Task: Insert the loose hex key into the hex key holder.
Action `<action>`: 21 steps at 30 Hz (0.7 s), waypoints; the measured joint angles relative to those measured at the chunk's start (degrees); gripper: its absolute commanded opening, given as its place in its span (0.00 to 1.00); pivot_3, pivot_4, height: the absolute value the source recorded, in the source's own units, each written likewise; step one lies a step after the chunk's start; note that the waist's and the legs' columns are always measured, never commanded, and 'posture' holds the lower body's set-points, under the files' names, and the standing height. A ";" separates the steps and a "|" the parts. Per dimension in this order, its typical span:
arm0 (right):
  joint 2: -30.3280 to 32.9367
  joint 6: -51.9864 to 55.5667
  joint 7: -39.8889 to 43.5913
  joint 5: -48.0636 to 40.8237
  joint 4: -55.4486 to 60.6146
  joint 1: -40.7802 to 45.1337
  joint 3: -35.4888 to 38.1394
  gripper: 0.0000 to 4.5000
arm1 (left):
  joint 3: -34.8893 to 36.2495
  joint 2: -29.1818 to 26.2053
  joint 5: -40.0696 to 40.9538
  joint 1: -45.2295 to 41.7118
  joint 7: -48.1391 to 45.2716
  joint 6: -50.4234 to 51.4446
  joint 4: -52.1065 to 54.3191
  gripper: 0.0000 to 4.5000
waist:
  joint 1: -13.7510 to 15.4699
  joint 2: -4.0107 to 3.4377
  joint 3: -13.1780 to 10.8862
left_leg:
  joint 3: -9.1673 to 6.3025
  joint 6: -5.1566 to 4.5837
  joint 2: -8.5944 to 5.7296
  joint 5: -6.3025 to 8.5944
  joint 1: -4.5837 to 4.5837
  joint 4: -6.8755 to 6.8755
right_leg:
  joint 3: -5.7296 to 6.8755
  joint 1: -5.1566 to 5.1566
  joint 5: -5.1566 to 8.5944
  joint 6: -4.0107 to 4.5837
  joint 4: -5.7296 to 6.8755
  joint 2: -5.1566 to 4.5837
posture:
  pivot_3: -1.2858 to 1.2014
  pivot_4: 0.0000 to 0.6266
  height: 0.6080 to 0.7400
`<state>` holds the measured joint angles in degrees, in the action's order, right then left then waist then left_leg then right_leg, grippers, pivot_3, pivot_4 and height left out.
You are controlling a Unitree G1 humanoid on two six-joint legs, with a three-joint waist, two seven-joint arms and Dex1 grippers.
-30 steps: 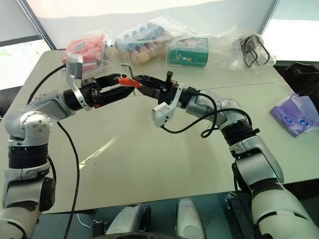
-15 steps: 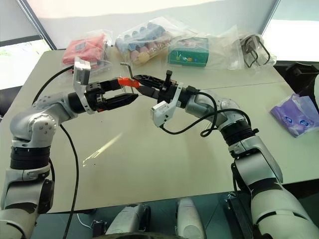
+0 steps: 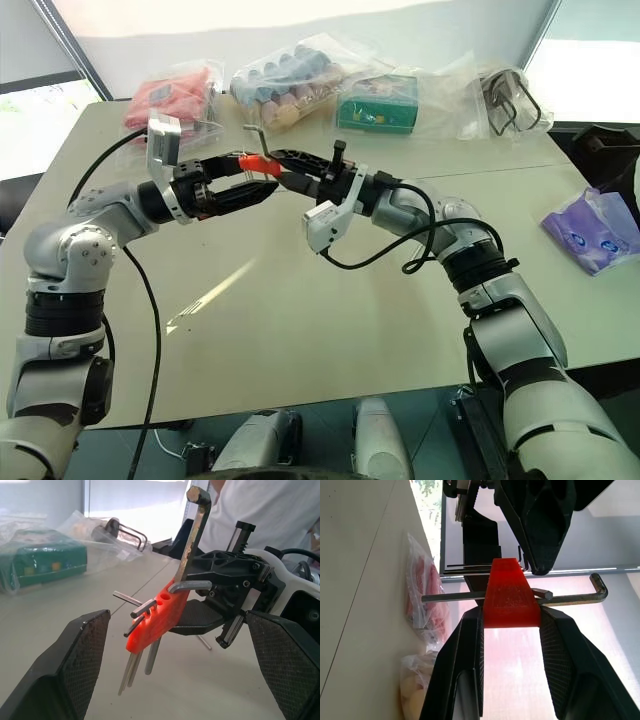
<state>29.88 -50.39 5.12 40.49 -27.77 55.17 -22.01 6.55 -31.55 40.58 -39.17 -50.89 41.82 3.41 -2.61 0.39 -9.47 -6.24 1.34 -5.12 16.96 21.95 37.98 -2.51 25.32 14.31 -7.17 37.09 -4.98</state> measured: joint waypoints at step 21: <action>0.53 1.53 3.05 -3.05 1.42 -1.47 0.84 0.22 | -0.22 1.59 -0.49 -0.43 0.20 -1.10 -1.22 0.04 | 0.03 0.00 0.00 | -0.01 0.00 0.00 0.00 0.02 0.03 | 0.00 -0.01 0.00 0.00 0.01 0.00 | 0.52 0.24 1.00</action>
<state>30.40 -48.86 8.17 37.45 -26.35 53.70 -21.17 6.34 -29.96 40.09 -39.61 -50.69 40.72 2.20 -2.58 0.39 -9.47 -6.25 1.34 -5.12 16.96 21.96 38.01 -2.50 25.32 14.31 -7.17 37.10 -4.98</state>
